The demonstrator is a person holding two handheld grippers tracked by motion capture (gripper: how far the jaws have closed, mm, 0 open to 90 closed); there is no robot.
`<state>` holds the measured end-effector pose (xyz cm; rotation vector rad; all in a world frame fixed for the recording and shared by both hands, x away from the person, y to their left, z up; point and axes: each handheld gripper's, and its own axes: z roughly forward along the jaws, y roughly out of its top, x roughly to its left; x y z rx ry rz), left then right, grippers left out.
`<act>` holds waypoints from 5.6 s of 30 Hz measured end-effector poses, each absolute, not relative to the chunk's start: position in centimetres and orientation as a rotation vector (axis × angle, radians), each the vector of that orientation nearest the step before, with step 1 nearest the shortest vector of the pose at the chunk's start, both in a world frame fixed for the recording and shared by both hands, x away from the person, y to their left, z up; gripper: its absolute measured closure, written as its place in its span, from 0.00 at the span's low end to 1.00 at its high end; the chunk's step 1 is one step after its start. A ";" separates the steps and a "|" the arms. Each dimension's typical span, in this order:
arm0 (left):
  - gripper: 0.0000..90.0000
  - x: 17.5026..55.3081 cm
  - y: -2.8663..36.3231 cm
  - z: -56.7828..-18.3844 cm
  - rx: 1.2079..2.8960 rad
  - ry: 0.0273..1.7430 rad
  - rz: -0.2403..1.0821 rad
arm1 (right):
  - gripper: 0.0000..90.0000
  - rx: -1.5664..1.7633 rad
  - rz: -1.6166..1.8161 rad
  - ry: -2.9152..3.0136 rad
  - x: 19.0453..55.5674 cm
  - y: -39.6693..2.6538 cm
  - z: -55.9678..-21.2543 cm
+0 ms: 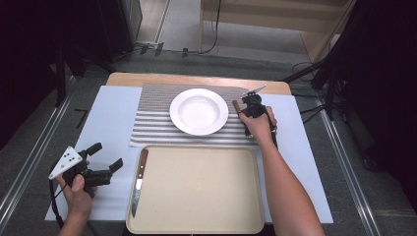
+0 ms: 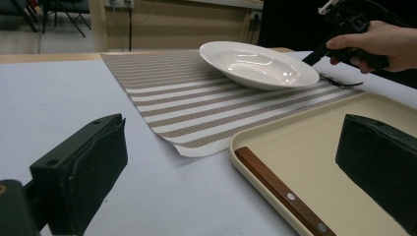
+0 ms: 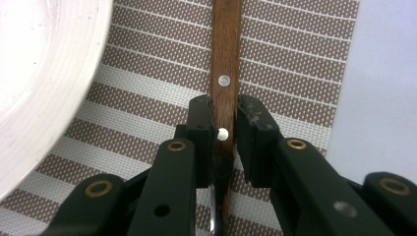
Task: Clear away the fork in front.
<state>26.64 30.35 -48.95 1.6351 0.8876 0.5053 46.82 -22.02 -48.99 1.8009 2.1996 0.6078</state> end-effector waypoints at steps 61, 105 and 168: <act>0.00 27.1 28.2 -47.4 1.616 0.906 0.498 | 0.85 1.616 0.996 2.095 43.4 -24.0 -48.4; 0.00 29.5 16.4 -43.1 1.580 0.752 0.324 | 0.85 1.243 1.491 1.897 32.3 -23.3 -45.8; 0.54 28.1 11.8 -43.6 1.561 0.803 0.027 | 0.85 0.890 1.606 2.054 24.0 -12.4 -45.3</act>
